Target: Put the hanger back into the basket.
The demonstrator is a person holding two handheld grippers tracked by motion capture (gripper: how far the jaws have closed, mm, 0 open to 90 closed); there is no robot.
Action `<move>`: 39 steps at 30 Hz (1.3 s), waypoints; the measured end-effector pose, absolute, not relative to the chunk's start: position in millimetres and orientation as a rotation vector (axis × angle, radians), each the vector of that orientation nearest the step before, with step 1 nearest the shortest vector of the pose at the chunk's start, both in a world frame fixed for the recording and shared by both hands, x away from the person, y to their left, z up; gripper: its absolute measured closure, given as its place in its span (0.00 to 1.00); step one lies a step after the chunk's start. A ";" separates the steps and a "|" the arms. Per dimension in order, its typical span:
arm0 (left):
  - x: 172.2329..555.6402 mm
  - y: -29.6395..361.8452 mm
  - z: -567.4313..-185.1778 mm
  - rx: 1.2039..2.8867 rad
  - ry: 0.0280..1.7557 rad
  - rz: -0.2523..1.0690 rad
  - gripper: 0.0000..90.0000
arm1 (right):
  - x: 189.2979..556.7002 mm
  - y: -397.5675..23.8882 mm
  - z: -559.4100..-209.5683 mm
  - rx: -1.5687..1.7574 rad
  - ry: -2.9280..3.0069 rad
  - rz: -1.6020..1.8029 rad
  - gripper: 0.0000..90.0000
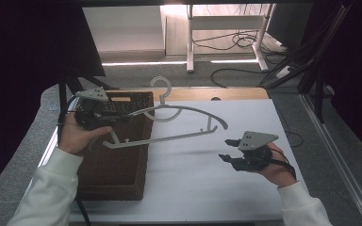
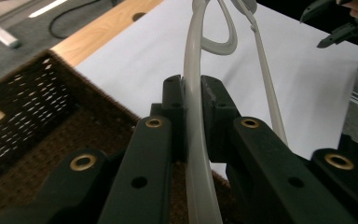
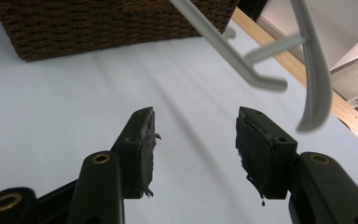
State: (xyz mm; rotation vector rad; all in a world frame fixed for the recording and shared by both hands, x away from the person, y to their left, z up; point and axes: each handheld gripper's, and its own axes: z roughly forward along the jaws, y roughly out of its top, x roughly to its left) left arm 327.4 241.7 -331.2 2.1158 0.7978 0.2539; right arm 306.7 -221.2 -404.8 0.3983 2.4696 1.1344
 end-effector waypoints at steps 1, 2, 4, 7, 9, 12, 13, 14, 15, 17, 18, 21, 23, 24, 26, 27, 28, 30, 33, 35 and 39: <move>325.8 244.5 -331.4 2.111 0.806 0.259 0.91 | 307.0 -221.2 -405.4 0.399 2.469 1.129 0.52; 324.1 247.2 -331.6 2.105 0.815 0.266 0.91 | 307.3 -221.1 -406.2 0.402 2.470 1.123 0.52; 320.8 252.8 -331.8 2.091 0.827 0.281 0.91 | 307.9 -221.0 -407.8 0.411 2.474 1.110 0.52; 316.1 261.6 -332.2 2.068 0.844 0.295 0.91 | 309.1 -221.2 -409.7 0.417 2.477 1.096 0.52; 312.7 267.0 -332.9 2.052 0.855 0.308 0.91 | 309.6 -221.1 -410.8 0.422 2.475 1.094 0.52; 307.2 275.4 -334.1 2.027 0.878 0.325 0.91 | 310.4 -221.5 -411.7 0.425 2.473 1.087 0.52; 305.4 278.2 -334.7 2.018 0.887 0.329 0.91 | 310.5 -221.5 -412.1 0.427 2.472 1.083 0.52; 303.5 280.8 -335.3 2.010 0.893 0.333 0.91 | 310.9 -221.6 -412.4 0.424 2.471 1.080 0.52; 301.8 283.5 -335.8 2.005 0.901 0.334 0.91 | 310.9 -221.5 -412.6 0.427 2.473 1.079 0.51; 298.7 288.4 -337.4 1.996 0.914 0.329 0.91 | 311.1 -221.2 -413.0 0.428 2.474 1.076 0.52; 297.4 290.7 -338.2 1.995 0.919 0.328 0.91 | 311.2 -221.0 -413.3 0.430 2.474 1.074 0.51; 293.4 296.7 -339.7 1.988 0.935 0.336 0.91 | 311.6 -220.1 -413.9 0.427 2.477 1.069 0.51; 290.4 301.2 -339.7 1.979 0.942 0.346 0.91 | 311.8 -219.8 -414.1 0.427 2.478 1.062 0.51; 288.6 303.6 -339.6 1.972 0.949 0.353 0.91 | 311.9 -219.6 -414.4 0.430 2.478 1.062 0.51; 285.0 309.1 -339.2 1.959 0.958 0.363 0.91 | 312.1 -219.5 -414.8 0.432 2.480 1.056 0.51; 282.7 312.7 -339.3 1.947 0.965 0.370 0.91 | 312.3 -219.6 -415.1 0.434 2.480 1.053 0.51; 281.2 314.8 -339.6 1.938 0.971 0.376 0.91 | 312.5 -219.6 -415.3 0.436 2.480 1.050 0.51; 277.5 319.9 -340.5 1.914 0.990 0.395 0.91 | 312.9 -219.9 -415.6 0.436 2.480 1.044 0.51; 272.9 325.0 -343.3 1.887 1.026 0.429 0.91 | 313.3 -219.5 -416.4 0.437 2.482 1.041 0.51; 270.7 327.8 -345.5 1.871 1.047 0.448 0.91 | 313.4 -219.2 -416.4 0.438 2.483 1.044 0.51; 268.0 334.9 -350.6 1.845 1.071 0.449 0.91 | 313.9 -219.4 -416.6 0.443 2.482 1.040 0.51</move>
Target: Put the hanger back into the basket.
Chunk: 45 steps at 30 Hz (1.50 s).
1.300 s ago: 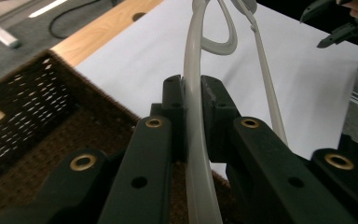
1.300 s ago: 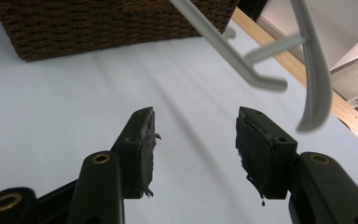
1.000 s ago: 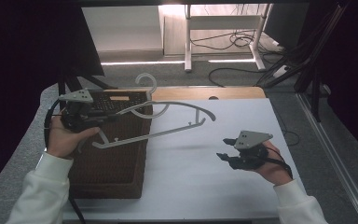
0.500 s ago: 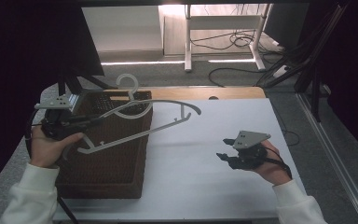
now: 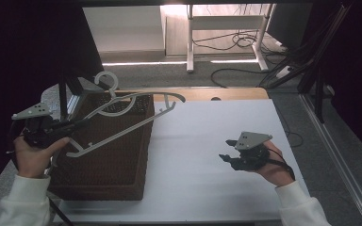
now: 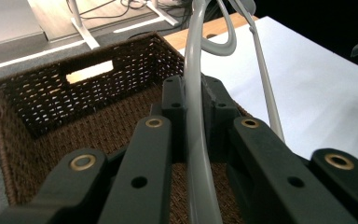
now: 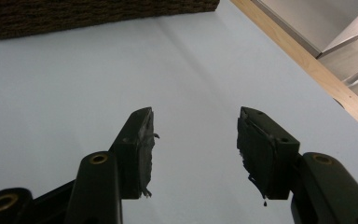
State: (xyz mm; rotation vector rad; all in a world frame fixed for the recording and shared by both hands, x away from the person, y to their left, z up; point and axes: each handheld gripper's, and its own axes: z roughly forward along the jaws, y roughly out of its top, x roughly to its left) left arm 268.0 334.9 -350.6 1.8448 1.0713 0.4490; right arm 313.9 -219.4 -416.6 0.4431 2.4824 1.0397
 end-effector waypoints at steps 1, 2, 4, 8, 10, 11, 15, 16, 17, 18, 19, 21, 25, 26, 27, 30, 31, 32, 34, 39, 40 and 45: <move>267.1 336.8 -351.8 1.839 1.076 0.450 0.91 | 314.0 -219.5 -416.7 0.445 2.482 1.039 0.51; 266.0 338.7 -352.9 1.832 1.083 0.453 0.91 | 314.1 -219.6 -416.7 0.446 2.482 1.039 0.51; 263.2 343.5 -355.4 1.822 1.099 0.463 0.91 | 314.3 -220.0 -416.8 0.449 2.481 1.034 0.51; 255.2 355.3 -361.0 1.785 1.148 0.496 0.91 | 314.8 -221.0 -417.4 0.452 2.481 1.028 0.51; 251.4 360.4 -364.8 1.762 1.169 0.511 0.91 | 315.2 -221.2 -417.7 0.455 2.480 1.028 0.51; 249.8 362.3 -366.7 1.753 1.180 0.518 0.91 | 315.5 -221.3 -417.8 0.455 2.480 1.026 0.51; 246.9 368.3 -374.4 1.724 1.203 0.528 0.91 | 315.8 -220.6 -418.0 0.452 2.479 1.027 0.51; 246.7 369.5 -376.2 1.716 1.208 0.527 0.91 | 315.9 -220.5 -418.1 0.452 2.480 1.025 0.51; 246.7 370.7 -377.9 1.710 1.212 0.523 0.91 | 316.0 -220.3 -418.4 0.455 2.480 1.025 0.51; 246.8 371.8 -379.5 1.707 1.216 0.521 0.91 | 316.2 -220.4 -418.5 0.454 2.482 1.021 0.50; 246.8 372.6 -381.0 1.704 1.220 0.520 0.91 | 316.4 -220.6 -418.5 0.453 2.483 1.018 0.50; 247.0 373.8 -383.6 1.703 1.230 0.523 0.91 | 316.6 -220.8 -418.7 0.454 2.482 1.014 0.50; 247.4 375.3 -387.6 1.696 1.242 0.527 0.91 | 316.8 -221.3 -418.8 0.459 2.480 1.013 0.50; 247.2 375.6 -388.3 1.694 1.243 0.530 0.91 | 316.7 -221.2 -418.8 0.460 2.480 1.014 0.50; 247.2 375.8 -388.9 1.691 1.246 0.531 0.91 | 316.6 -221.3 -418.8 0.460 2.480 1.014 0.50; 247.3 376.7 -390.8 1.687 1.255 0.537 0.91 | 316.8 -221.3 -418.9 0.460 2.479 1.011 0.50; 247.4 377.1 -391.4 1.686 1.259 0.541 0.91 | 317.0 -221.1 -419.3 0.460 2.479 1.012 0.50; 247.6 377.5 -392.1 1.686 1.263 0.545 0.91 | 317.2 -221.1 -419.5 0.458 2.480 1.009 0.50; 247.8 378.8 -393.5 1.682 1.271 0.550 0.91 | 317.3 -221.1 -419.8 0.458 2.483 1.003 0.50; 247.1 383.0 -397.4 1.673 1.285 0.549 0.91 | 317.7 -221.5 -420.4 0.455 2.485 0.997 0.50; 247.1 383.8 -398.4 1.672 1.289 0.550 0.91 | 317.8 -221.5 -420.5 0.455 2.484 0.996 0.50; 248.0 387.1 -404.3 1.671 1.308 0.551 0.91 | 317.6 -221.4 -420.4 0.459 2.482 0.998 0.49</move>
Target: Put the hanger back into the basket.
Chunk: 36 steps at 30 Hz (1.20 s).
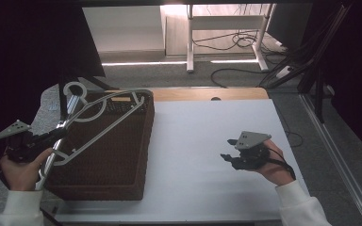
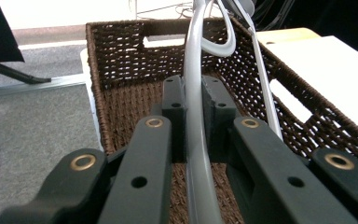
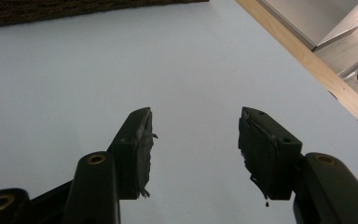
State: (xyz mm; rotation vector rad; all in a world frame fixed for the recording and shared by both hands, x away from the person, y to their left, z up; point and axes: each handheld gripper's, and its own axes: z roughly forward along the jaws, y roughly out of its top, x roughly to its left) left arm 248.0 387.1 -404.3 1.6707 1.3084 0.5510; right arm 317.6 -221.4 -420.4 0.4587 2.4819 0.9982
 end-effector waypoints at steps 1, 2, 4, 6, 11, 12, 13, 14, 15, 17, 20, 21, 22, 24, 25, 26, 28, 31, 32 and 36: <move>248.3 387.6 -406.0 1.668 1.313 0.552 0.91 | 317.6 -221.5 -420.3 0.459 2.481 0.999 0.49; 248.5 388.1 -407.0 1.668 1.313 0.551 0.91 | 317.5 -221.6 -420.2 0.460 2.481 0.998 0.49; 248.6 389.1 -409.9 1.663 1.315 0.553 0.91 | 317.7 -221.6 -420.3 0.460 2.481 0.998 0.49; 248.5 390.0 -412.8 1.654 1.320 0.555 0.91 | 317.7 -221.4 -420.4 0.459 2.482 0.999 0.49; 250.0 389.1 -419.0 1.649 1.329 0.547 0.91 | 317.9 -221.4 -420.7 0.458 2.484 0.996 0.49; 250.4 388.8 -419.8 1.652 1.330 0.550 0.91 | 317.9 -221.4 -420.7 0.458 2.484 0.996 0.49; 250.6 388.7 -420.5 1.652 1.333 0.554 0.91 | 317.9 -221.4 -420.6 0.458 2.484 0.996 0.49; 250.8 388.9 -420.9 1.652 1.334 0.554 0.91 | 317.8 -221.4 -420.6 0.459 2.483 0.997 0.49; 250.8 389.1 -421.3 1.650 1.337 0.555 0.91 | 317.8 -221.4 -420.6 0.459 2.483 0.997 0.49; 251.4 389.6 -422.7 1.651 1.337 0.551 0.91 | 317.9 -221.5 -420.7 0.460 2.483 0.996 0.49; 254.3 389.3 -428.6 1.641 1.339 0.542 0.91 | 318.3 -221.3 -421.1 0.459 2.484 0.998 0.49; 256.2 390.5 -431.1 1.639 1.332 0.516 0.90 | 318.3 -221.2 -421.2 0.458 2.486 0.994 0.49; 259.4 392.7 -432.5 1.653 1.320 0.447 0.87 | 318.1 -221.0 -421.3 0.457 2.486 0.993 0.49; 261.5 393.5 -432.6 1.659 1.320 0.426 0.70 | 318.1 -220.8 -421.3 0.454 2.487 0.992 0.49; 261.2 392.5 -431.9 1.665 1.330 0.450 0.60 | 318.1 -220.8 -421.3 0.453 2.487 0.992 0.49; 261.2 391.7 -431.3 1.674 1.335 0.456 0.52 | 318.1 -220.8 -421.3 0.454 2.487 0.992 0.49; 260.4 389.9 -430.2 1.680 1.350 0.474 0.43 | 318.3 -220.9 -421.5 0.458 2.487 0.994 0.49; 259.6 386.8 -428.0 1.696 1.345 0.480 0.38 | 318.6 -221.2 -421.8 0.461 2.487 0.995 0.49; 259.2 385.4 -426.7 1.710 1.340 0.481 0.37 | 318.5 -221.3 -421.6 0.460 2.487 0.994 0.49; 255.8 377.1 -416.7 1.780 1.300 0.502 0.37 | 318.6 -221.9 -421.1 0.461 2.484 0.995 0.49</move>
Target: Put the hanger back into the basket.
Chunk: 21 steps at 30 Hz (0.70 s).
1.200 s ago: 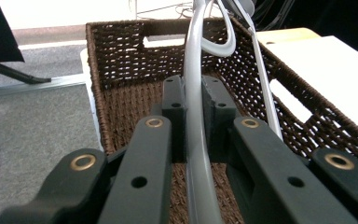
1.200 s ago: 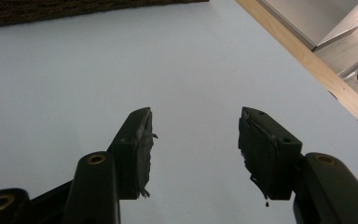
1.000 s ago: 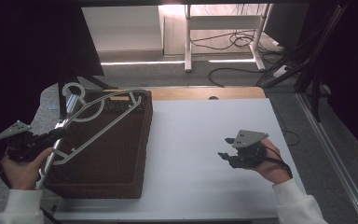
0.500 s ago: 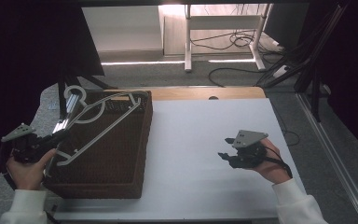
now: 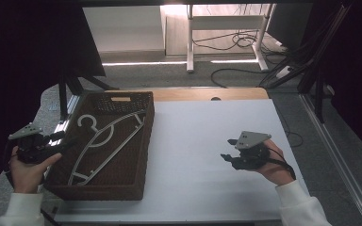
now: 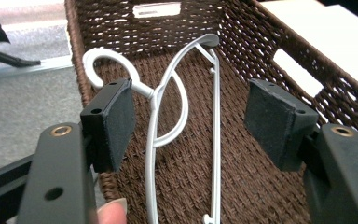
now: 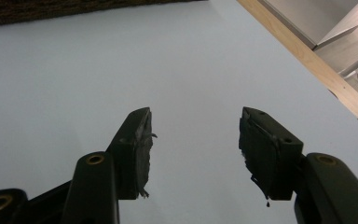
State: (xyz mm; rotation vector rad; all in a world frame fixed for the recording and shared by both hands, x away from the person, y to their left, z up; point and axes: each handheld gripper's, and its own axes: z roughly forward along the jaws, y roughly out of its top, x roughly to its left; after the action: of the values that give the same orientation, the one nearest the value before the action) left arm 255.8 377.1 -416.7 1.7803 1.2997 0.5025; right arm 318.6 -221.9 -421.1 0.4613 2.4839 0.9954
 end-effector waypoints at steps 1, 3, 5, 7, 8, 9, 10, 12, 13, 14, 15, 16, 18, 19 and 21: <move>255.2 375.6 -414.9 1.786 1.293 0.499 0.37 | 318.7 -222.0 -421.3 0.461 2.485 0.995 0.49; 254.0 370.5 -410.2 1.807 1.275 0.489 0.36 | 318.9 -221.8 -421.6 0.459 2.488 0.992 0.48; 253.0 363.3 -406.5 1.823 1.256 0.480 0.35 | 318.7 -221.5 -421.8 0.458 2.491 0.988 0.48; 252.3 353.8 -403.4 1.837 1.234 0.466 0.35 | 318.7 -221.5 -421.6 0.460 2.492 0.990 0.48; 252.2 348.6 -401.9 1.848 1.224 0.459 0.35 | 318.8 -221.6 -421.6 0.463 2.491 0.992 0.48; 252.4 343.5 -400.7 1.856 1.214 0.451 0.35 | 318.8 -221.6 -421.5 0.472 2.490 0.990 0.48; 252.9 337.2 -399.8 1.866 1.200 0.441 0.35 | 319.0 -221.8 -421.5 0.479 2.489 0.987 0.48; 253.7 328.3 -399.4 1.868 1.185 0.428 0.35 | 319.8 -222.0 -421.6 0.496 2.485 0.987 0.46; 254.3 323.6 -399.8 1.868 1.179 0.419 0.35 | 319.9 -222.0 -421.4 0.515 2.483 0.985 0.45; 254.7 319.1 -400.2 1.866 1.173 0.407 0.35 | 320.6 -222.5 -421.4 0.527 2.481 0.979 0.45; 255.3 314.7 -401.0 1.861 1.165 0.398 0.35 | 321.2 -222.5 -421.6 0.545 2.477 0.981 0.44; 255.9 309.0 -402.2 1.856 1.160 0.386 0.35 | 321.7 -222.9 -421.5 0.567 2.475 0.975 0.43; 257.3 300.0 -403.9 1.856 1.144 0.369 0.35 | 323.5 -223.9 -421.5 0.607 2.465 0.971 0.42; 257.7 296.5 -404.6 1.852 1.140 0.361 0.35 | 324.5 -224.6 -421.5 0.629 2.459 0.972 0.41; 259.3 285.9 -405.6 1.864 1.117 0.342 0.35 | 325.3 -225.6 -421.1 0.665 2.454 0.975 0.40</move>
State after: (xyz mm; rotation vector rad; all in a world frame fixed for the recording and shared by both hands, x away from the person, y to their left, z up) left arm 259.4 285.9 -405.6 1.8637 1.1170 0.3419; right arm 325.3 -225.6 -421.1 0.6654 2.4537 0.9748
